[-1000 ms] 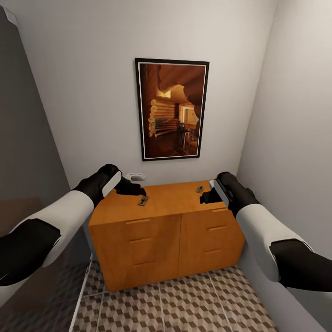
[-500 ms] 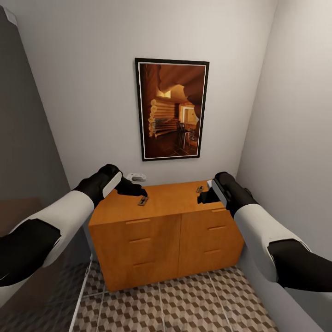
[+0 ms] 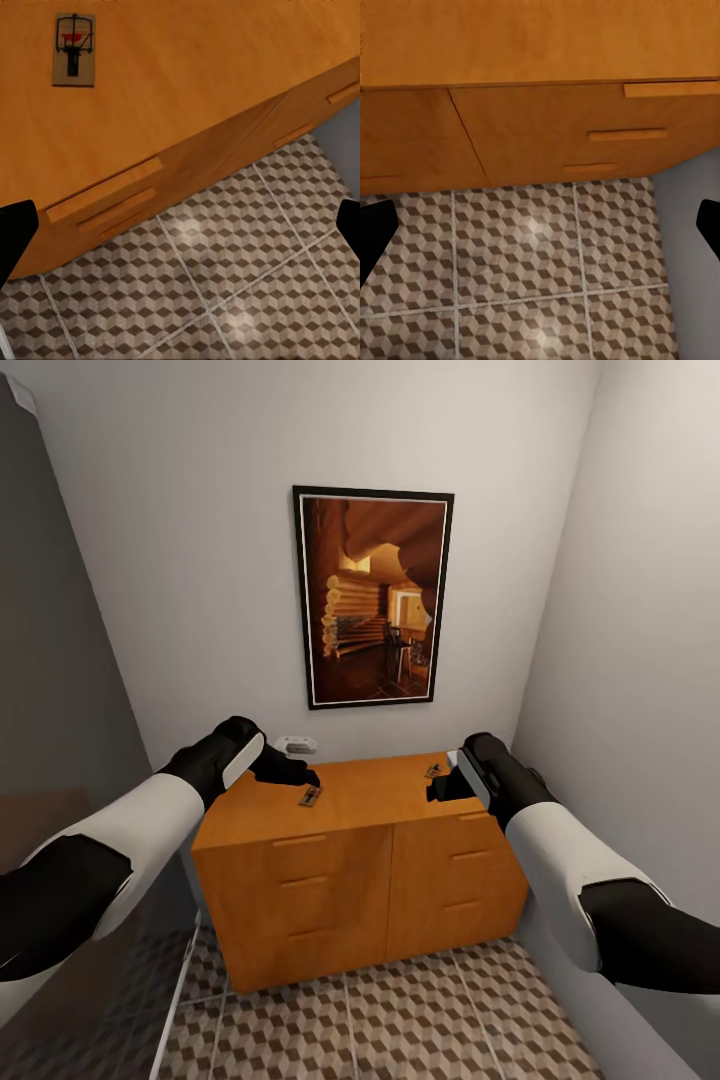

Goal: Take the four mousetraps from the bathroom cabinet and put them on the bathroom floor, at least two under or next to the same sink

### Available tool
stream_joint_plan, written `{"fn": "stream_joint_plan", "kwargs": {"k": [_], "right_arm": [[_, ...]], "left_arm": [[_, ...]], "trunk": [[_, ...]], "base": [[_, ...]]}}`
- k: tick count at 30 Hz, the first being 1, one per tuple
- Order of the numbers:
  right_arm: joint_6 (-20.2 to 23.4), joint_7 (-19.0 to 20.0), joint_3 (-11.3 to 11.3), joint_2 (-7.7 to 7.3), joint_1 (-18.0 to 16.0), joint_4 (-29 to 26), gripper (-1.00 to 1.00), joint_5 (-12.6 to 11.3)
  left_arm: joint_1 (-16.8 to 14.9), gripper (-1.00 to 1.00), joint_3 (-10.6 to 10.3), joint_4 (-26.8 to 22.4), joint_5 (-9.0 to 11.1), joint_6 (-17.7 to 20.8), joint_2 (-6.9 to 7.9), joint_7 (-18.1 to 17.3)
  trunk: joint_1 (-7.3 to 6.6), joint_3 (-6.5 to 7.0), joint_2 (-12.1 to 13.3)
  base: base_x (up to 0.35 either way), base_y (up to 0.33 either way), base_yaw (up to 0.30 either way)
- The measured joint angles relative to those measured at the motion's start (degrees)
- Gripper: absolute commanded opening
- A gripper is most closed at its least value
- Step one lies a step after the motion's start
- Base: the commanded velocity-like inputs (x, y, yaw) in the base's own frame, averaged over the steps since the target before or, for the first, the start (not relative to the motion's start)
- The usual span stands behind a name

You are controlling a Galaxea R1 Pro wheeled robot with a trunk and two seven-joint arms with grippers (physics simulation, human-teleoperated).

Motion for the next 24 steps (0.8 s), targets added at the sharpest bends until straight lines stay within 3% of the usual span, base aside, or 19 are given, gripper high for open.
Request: {"fn": "stream_joint_plan", "kwargs": {"k": [13, 24], "right_arm": [[0.0, -0.1, -0.1, -0.04, 0.0, 0.0, 1.00, 0.0], [0.0, 0.0, -0.1, -0.04, 0.0, -0.1, 1.00, 0.0]], "left_arm": [[0.0, 1.00, -0.1, 0.0, 0.0, 0.1, -0.01, 0.0], [0.0, 1.00, -0.1, 0.0, -0.1, 0.1, -0.01, 0.0]], "trunk": [[-0.01, 0.00, 0.0], [0.01, 0.00, 0.0]], "base": [[0.207, 0.039, 0.000], [0.050, 0.010, 0.000]]}}
